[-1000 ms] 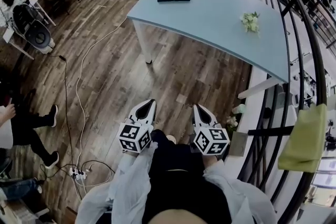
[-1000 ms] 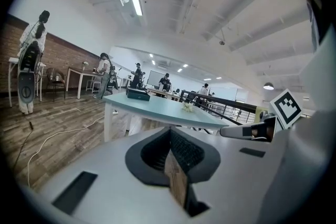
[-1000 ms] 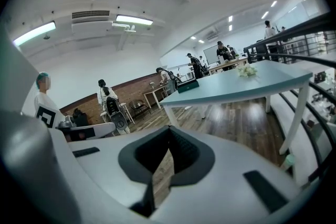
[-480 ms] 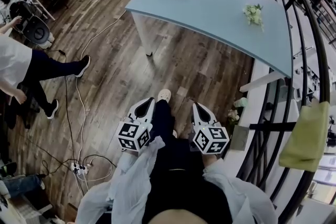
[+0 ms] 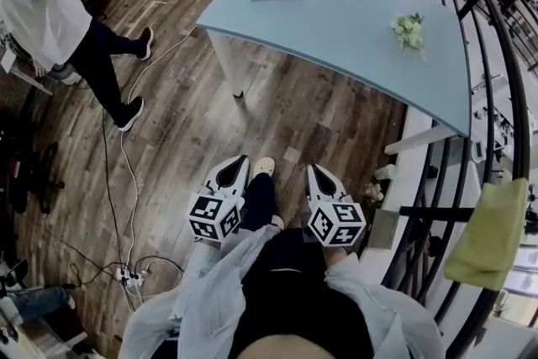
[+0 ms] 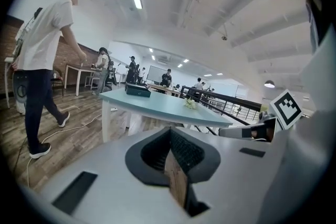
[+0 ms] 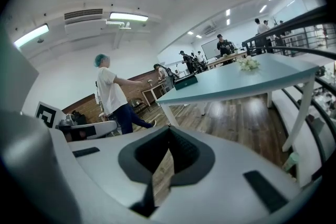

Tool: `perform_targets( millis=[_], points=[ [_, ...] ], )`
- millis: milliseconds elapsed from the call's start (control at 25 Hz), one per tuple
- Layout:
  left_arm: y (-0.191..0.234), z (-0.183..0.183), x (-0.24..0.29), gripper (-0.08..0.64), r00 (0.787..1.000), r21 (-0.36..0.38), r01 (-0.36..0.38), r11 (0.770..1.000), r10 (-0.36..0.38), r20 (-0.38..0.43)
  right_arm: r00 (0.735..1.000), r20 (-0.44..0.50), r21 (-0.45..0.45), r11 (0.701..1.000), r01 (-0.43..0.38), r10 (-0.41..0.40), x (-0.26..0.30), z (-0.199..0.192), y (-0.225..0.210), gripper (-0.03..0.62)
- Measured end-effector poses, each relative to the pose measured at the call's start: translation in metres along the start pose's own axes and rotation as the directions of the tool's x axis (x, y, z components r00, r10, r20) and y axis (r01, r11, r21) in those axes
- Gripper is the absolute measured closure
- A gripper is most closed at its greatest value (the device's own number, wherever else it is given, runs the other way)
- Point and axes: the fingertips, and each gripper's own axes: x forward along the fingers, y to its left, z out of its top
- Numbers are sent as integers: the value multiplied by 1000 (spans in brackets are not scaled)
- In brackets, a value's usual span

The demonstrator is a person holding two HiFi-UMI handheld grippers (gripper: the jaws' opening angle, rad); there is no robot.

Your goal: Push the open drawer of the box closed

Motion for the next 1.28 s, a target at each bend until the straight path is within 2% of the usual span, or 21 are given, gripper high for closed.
perform_targets(
  millis=[480, 840, 1280],
  points=[
    [42, 55, 78, 545, 1000, 2, 13, 1000, -13, 9, 1000, 7, -24, 999, 23, -23, 74, 64, -17, 584],
    [84, 95, 134, 545, 999, 20, 32, 999, -33, 24, 997, 35, -3, 998, 68, -68, 130, 106, -32, 584],
    [141, 133, 173, 545, 998, 37, 24, 999, -27, 64, 997, 52, -31, 997, 64, -63, 201, 142, -20, 584]
  ],
)
